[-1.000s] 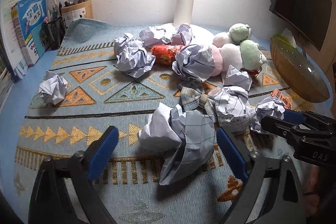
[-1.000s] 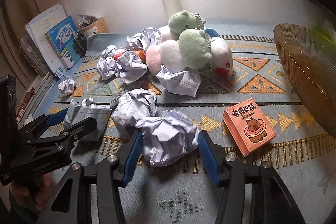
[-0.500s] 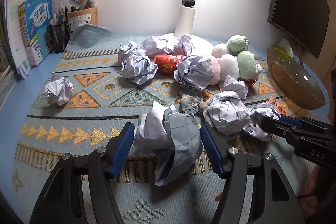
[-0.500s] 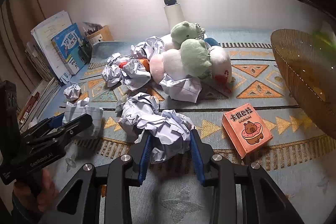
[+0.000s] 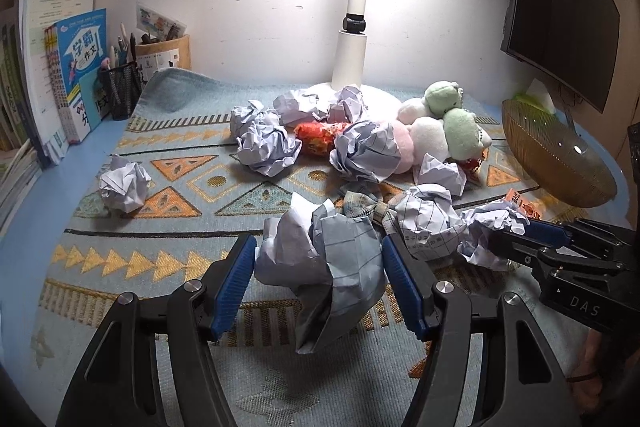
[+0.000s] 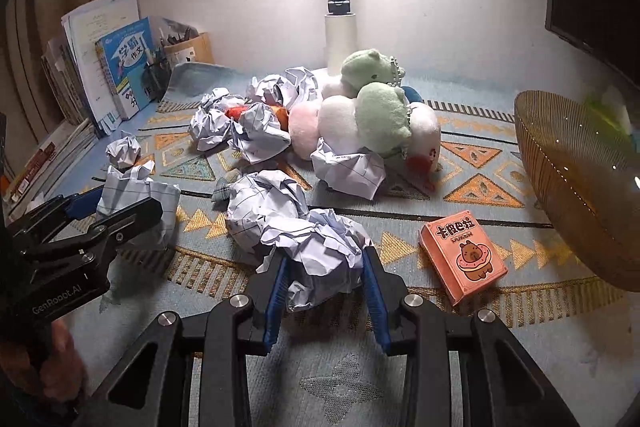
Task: Organize objects
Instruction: 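Grasp the large crumpled paper ball with the left tool and lift it, then carry the paper ball to the woven bowl and open the left tool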
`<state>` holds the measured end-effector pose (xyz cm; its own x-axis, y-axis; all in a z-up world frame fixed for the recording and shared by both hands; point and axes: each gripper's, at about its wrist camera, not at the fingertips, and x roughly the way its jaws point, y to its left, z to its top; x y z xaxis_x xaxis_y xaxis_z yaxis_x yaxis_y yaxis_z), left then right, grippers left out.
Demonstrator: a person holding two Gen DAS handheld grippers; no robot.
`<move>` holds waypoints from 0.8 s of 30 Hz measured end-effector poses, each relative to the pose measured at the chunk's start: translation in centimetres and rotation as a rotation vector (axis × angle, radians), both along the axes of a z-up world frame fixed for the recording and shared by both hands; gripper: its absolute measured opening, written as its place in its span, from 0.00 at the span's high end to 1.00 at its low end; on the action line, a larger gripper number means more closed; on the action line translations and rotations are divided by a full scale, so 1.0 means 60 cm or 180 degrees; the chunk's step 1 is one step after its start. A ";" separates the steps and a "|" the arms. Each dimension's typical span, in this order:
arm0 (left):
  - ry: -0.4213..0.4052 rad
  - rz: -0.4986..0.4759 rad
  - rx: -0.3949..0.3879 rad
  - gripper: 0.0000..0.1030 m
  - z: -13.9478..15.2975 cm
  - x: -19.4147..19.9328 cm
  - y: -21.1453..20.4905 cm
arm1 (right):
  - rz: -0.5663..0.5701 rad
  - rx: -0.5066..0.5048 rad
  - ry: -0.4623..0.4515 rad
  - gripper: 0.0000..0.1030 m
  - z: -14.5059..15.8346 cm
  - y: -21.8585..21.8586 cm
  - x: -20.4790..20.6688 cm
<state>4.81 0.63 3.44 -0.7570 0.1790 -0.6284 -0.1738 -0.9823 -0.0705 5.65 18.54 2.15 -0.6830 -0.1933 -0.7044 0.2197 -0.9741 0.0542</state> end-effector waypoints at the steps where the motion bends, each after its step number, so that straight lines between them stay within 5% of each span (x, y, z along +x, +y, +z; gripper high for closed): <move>1: 0.0006 -0.0004 -0.0024 0.39 0.000 0.001 0.002 | -0.0004 0.0022 0.0009 0.66 0.000 -0.001 0.001; 12: -0.0075 0.0013 -0.0198 0.39 -0.002 -0.004 0.017 | -0.0056 -0.0088 0.0098 0.66 0.011 0.015 0.011; 15: -0.0080 -0.0025 -0.0346 0.39 0.007 0.007 0.035 | -0.0171 0.0090 0.0103 0.66 0.017 0.031 0.029; 24: 0.0280 -0.0479 -0.0206 0.39 0.131 0.047 0.139 | -0.0687 -0.0114 0.0528 0.66 0.153 0.196 0.087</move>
<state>7.60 8.97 11.30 -0.7773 0.2557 -0.5748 -0.3218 -0.9467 0.0141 10.86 30.29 11.32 -0.8166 -0.0535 -0.5748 0.0160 -0.9974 0.0700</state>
